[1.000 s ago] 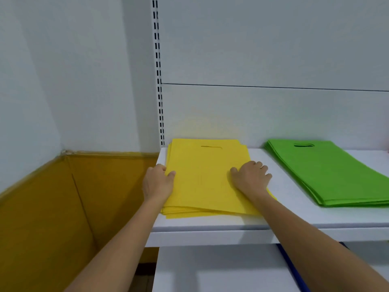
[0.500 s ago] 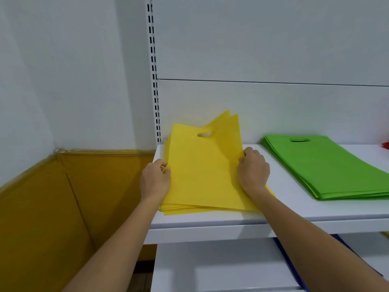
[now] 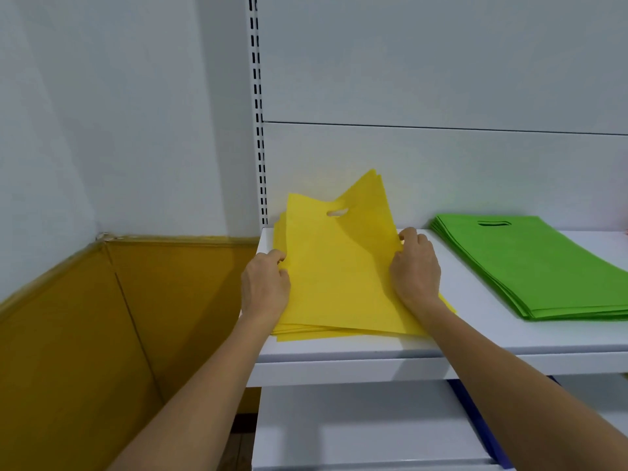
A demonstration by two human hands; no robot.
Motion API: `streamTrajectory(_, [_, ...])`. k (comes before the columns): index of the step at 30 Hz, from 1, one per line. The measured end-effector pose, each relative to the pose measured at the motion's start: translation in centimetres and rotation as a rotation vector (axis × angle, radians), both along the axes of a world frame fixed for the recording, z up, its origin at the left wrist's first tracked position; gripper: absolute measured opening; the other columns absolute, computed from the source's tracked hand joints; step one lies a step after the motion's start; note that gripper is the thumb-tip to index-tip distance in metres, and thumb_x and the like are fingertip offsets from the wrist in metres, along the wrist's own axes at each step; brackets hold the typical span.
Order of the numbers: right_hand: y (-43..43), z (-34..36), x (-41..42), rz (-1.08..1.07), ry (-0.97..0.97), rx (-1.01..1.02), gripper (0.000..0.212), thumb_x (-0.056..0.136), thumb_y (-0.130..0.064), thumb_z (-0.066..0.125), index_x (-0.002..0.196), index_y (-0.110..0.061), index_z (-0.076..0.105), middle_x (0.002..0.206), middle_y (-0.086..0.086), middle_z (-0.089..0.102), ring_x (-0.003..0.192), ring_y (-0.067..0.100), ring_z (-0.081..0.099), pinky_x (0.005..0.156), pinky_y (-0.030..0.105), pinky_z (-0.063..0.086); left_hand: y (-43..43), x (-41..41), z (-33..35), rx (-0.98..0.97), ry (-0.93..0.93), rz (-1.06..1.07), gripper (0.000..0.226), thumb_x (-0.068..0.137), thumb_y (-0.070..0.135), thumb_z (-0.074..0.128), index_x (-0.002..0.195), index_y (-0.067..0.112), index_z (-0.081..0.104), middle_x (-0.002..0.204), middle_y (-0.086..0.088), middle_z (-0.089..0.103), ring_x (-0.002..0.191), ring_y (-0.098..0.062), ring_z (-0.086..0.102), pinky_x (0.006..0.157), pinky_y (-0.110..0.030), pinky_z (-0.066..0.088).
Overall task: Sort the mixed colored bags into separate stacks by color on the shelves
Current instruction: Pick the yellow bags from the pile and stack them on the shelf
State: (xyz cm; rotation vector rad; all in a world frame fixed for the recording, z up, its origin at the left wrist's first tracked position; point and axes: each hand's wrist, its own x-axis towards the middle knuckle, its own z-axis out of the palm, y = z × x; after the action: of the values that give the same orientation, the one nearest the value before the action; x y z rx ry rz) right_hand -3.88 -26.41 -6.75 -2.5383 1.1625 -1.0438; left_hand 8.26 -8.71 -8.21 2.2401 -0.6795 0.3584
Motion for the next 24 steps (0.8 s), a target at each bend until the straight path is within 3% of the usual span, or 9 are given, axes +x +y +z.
streamTrajectory(5, [-0.09, -0.01, -0.1, -0.031, 0.07, 0.001, 0.033, 0.091, -0.001, 0.04, 0.123, -0.006, 0.048, 0.111, 0.018, 0.052, 0.102, 0.035, 0.049, 0.068, 0.034, 0.032, 0.01, 0.11, -0.04, -0.077, 0.079, -0.026, 0.03, 0.09, 0.003, 0.052, 0.119, 0.009, 0.06, 0.112, -0.013, 0.063, 0.102, -0.027, 0.058, 0.083, -0.035, 0.047])
streamTrajectory(10, [-0.16, -0.1, 0.06, -0.039, 0.114, -0.015, 0.025, 0.089, 0.002, 0.039, 0.108, -0.001, 0.054, 0.105, 0.017, 0.054, 0.098, 0.034, 0.048, 0.064, 0.033, 0.029, -0.01, -0.06, 0.06, -0.102, 0.095, -0.044, 0.031, 0.09, 0.001, 0.053, 0.119, 0.007, 0.061, 0.116, -0.013, 0.063, 0.106, -0.027, 0.058, 0.088, -0.032, 0.047])
streamTrajectory(16, [-0.2, -0.17, 0.05, -0.008, 0.058, 0.028, 0.031, 0.087, 0.005, 0.037, 0.113, 0.002, 0.052, 0.107, 0.02, 0.051, 0.102, 0.034, 0.046, 0.07, 0.034, 0.031, 0.15, -0.04, 0.09, -0.063, 0.07, -0.077, 0.029, 0.089, 0.002, 0.053, 0.116, 0.009, 0.061, 0.116, -0.008, 0.063, 0.109, -0.024, 0.056, 0.089, -0.036, 0.048])
streamTrajectory(21, [-0.18, -0.13, -0.1, 0.013, 0.134, -0.087, 0.043, 0.088, 0.004, 0.039, 0.126, -0.007, 0.054, 0.129, 0.016, 0.048, 0.117, 0.033, 0.04, 0.086, 0.038, 0.032, 0.09, -0.1, 0.27, -0.043, 0.086, -0.104, 0.029, 0.089, 0.001, 0.051, 0.117, 0.008, 0.057, 0.118, -0.009, 0.06, 0.109, -0.025, 0.055, 0.091, -0.036, 0.047])
streamTrajectory(24, [-0.01, -0.06, 0.07, 0.053, 0.18, -0.084, 0.041, 0.088, 0.003, 0.039, 0.126, -0.007, 0.052, 0.123, 0.015, 0.051, 0.114, 0.032, 0.043, 0.083, 0.037, 0.034, 0.03, 0.06, 0.26, -0.025, 0.119, -0.089, 0.032, 0.089, 0.002, 0.05, 0.12, 0.009, 0.054, 0.12, -0.011, 0.058, 0.11, -0.027, 0.053, 0.088, -0.036, 0.045])
